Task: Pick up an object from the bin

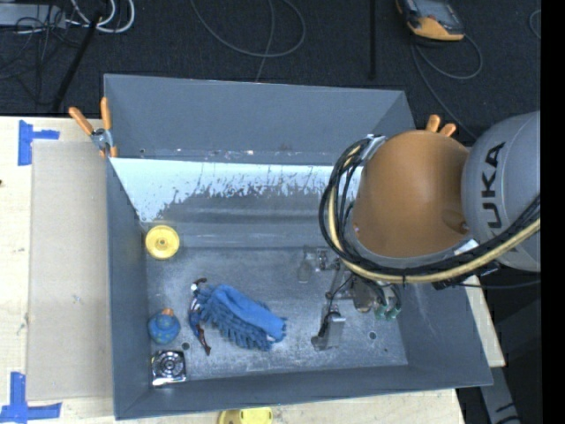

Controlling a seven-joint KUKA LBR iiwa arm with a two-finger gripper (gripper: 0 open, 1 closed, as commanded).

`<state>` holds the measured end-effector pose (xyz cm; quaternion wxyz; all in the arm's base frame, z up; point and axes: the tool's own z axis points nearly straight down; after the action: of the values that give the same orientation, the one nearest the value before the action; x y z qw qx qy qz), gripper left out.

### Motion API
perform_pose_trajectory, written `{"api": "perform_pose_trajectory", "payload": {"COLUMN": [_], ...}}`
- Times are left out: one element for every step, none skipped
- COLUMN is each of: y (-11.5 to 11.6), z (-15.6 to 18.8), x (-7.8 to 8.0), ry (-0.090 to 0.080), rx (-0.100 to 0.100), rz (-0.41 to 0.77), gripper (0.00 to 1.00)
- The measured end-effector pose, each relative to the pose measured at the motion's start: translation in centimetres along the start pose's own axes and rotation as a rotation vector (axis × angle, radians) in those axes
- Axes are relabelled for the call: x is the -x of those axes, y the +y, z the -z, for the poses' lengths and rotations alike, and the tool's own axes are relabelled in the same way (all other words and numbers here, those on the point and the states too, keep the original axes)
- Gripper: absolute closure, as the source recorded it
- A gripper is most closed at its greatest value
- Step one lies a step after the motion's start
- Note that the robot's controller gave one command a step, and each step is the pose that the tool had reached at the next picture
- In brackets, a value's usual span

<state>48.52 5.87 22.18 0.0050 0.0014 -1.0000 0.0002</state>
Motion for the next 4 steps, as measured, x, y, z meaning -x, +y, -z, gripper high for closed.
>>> {"api": "perform_pose_trajectory", "payload": {"y": [0.0, 1.2, 2.7, 8.3], "z": [0.4, -3.5, -8.4, -15.2], "x": [0.2, 0.4, 1.1, 1.9], "ry": [-0.008, -0.013, -0.010, -0.010], "rx": [0.001, 0.000, 0.001, 0.001], "rz": [-0.002, 0.071, 0.016, -0.043], "gripper": [0.00, 0.00, 0.00, 1.00]}}
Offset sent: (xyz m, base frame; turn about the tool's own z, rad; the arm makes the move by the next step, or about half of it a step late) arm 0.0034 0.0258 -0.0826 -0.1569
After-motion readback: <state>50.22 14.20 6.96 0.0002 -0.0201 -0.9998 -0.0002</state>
